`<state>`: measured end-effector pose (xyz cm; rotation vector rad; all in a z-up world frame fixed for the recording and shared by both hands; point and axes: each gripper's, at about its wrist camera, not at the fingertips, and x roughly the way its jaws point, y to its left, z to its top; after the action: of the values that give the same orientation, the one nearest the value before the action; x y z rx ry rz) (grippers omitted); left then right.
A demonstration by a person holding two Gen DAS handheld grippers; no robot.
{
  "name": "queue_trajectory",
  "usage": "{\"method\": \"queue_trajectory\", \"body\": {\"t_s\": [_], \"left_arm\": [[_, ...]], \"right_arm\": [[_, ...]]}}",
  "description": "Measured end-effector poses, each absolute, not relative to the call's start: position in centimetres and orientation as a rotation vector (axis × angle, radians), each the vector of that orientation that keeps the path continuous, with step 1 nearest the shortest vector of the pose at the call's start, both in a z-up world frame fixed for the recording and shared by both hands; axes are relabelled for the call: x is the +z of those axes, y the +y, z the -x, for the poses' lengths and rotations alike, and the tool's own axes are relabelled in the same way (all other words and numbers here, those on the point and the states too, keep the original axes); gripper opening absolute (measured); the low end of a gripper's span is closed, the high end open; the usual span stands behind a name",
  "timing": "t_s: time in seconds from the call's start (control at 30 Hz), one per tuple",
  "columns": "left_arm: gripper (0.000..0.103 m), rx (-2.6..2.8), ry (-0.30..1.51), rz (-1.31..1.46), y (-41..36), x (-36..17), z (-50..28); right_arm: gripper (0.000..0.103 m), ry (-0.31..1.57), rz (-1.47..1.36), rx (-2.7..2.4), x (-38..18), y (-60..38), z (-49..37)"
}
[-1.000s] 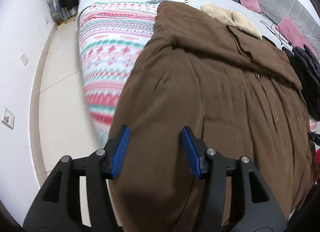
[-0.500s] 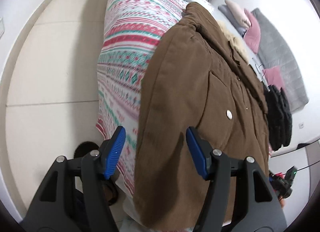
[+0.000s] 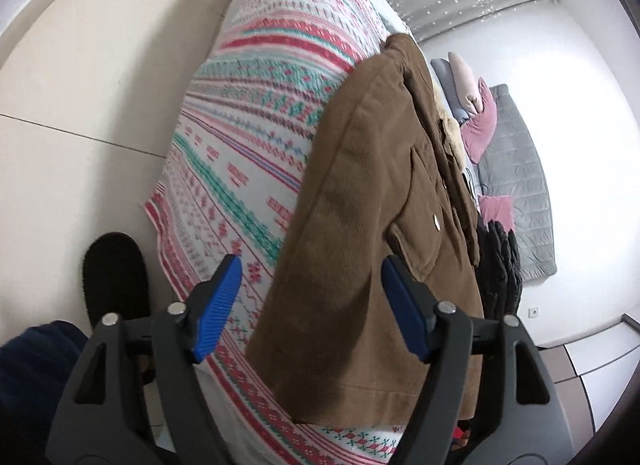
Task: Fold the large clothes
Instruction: 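Move both grippers to the coat hem and close them on it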
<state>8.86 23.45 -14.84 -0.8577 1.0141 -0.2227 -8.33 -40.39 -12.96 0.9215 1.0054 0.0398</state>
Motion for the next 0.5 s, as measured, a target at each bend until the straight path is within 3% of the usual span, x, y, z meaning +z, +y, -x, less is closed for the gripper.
{"method": "queue_trajectory", "body": {"t_s": [0.17, 0.27, 0.33, 0.5], "left_arm": [[0.073, -0.253, 1.047, 0.895, 22.6, -16.1, -8.8], [0.061, -0.277, 1.022, 0.875, 22.2, -15.5, -8.7], [0.046, -0.292, 0.991, 0.857, 21.9, -14.9, -8.5], [0.041, -0.284, 0.968, 0.887, 22.0, -14.9, -8.0]], "right_arm": [[0.049, 0.976, -0.933, 0.045, -13.1, -39.7, 9.1], [0.049, 0.959, -0.94, 0.072, -13.1, -39.0, 9.4], [0.049, 0.943, -0.946, 0.089, -13.1, -38.8, 9.6], [0.046, 0.907, -0.988, 0.114, -13.2, -38.7, 9.9]]}}
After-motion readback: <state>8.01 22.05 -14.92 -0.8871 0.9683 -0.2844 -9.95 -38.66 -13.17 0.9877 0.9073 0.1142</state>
